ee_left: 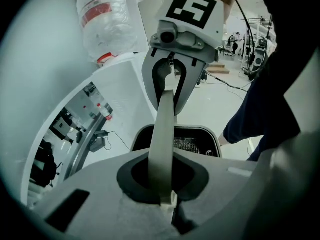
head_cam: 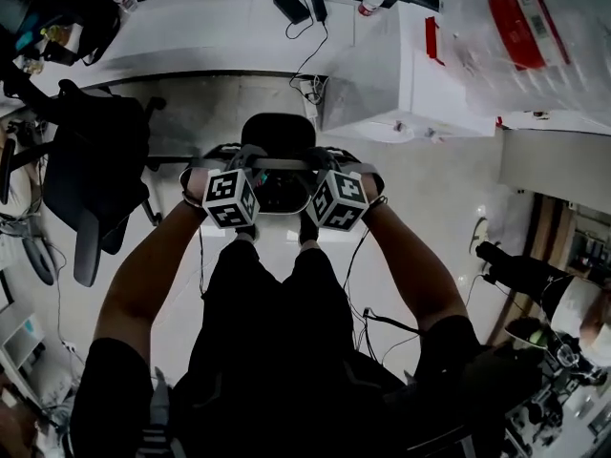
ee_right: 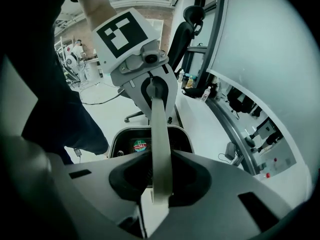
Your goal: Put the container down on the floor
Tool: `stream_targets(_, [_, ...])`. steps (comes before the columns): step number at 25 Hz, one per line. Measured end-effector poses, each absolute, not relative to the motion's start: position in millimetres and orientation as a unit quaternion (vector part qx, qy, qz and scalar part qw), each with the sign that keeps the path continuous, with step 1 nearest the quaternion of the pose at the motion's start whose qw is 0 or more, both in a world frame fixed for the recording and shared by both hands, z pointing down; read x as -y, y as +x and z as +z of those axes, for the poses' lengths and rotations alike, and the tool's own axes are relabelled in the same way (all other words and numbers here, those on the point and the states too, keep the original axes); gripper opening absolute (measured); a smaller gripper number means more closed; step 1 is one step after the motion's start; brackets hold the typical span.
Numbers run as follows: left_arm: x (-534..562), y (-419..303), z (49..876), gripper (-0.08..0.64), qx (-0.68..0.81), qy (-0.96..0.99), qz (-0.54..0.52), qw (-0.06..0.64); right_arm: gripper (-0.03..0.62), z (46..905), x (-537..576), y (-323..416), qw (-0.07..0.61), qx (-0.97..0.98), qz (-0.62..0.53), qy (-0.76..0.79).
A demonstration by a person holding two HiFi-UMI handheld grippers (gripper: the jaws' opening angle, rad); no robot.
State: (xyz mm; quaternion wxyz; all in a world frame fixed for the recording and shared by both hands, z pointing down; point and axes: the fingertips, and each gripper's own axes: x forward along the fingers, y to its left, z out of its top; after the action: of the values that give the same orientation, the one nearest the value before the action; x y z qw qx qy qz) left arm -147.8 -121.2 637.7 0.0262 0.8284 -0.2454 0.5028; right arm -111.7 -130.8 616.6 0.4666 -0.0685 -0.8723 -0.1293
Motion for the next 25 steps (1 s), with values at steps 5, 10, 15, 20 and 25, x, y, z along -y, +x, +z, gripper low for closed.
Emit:
stream_targets(5, [127, -152, 676, 0.011, 0.236, 0.830, 0.504, 0.035, 0.071, 654, 136, -117, 0.474, 0.868, -0.125, -0.076])
stream_targets(10, [130, -156, 713, 0.011, 0.233, 0.828, 0.509, 0.036, 0.069, 689, 140, -119, 0.491, 0.857, -0.130, -0.081])
stream_targets(15, [121, -162, 750, 0.011, 0.224, 0.826, 0.514, 0.059, 0.069, 729, 136, -125, 0.496, 0.851, -0.144, -0.096])
stream_targets(20, [123, -170, 784, 0.011, 0.214, 0.823, 0.523, 0.061, 0.069, 762, 138, -132, 0.504, 0.849, -0.127, -0.098])
stream_targets(25, [128, -170, 815, 0.011, 0.195, 0.824, 0.529, 0.060, 0.069, 793, 142, -132, 0.514, 0.846, -0.110, -0.094])
